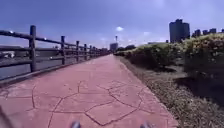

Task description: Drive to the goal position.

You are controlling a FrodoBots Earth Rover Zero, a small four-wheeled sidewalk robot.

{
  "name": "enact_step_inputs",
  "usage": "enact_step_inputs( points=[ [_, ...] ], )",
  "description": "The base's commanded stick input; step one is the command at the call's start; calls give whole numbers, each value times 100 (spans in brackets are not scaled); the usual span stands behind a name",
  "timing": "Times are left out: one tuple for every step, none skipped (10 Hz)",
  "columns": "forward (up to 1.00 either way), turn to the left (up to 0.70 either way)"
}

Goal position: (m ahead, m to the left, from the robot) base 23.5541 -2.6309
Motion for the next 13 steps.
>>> enact_step_inputs(
  points=[
    [70, 15],
    [70, 25],
    [70, 0],
    [70, 0],
    [70, 0],
    [70, 0],
    [70, 0],
    [70, 0],
    [70, 0],
    [70, 0],
    [70, 0],
    [70, 0],
    [70, 0]
  ],
)
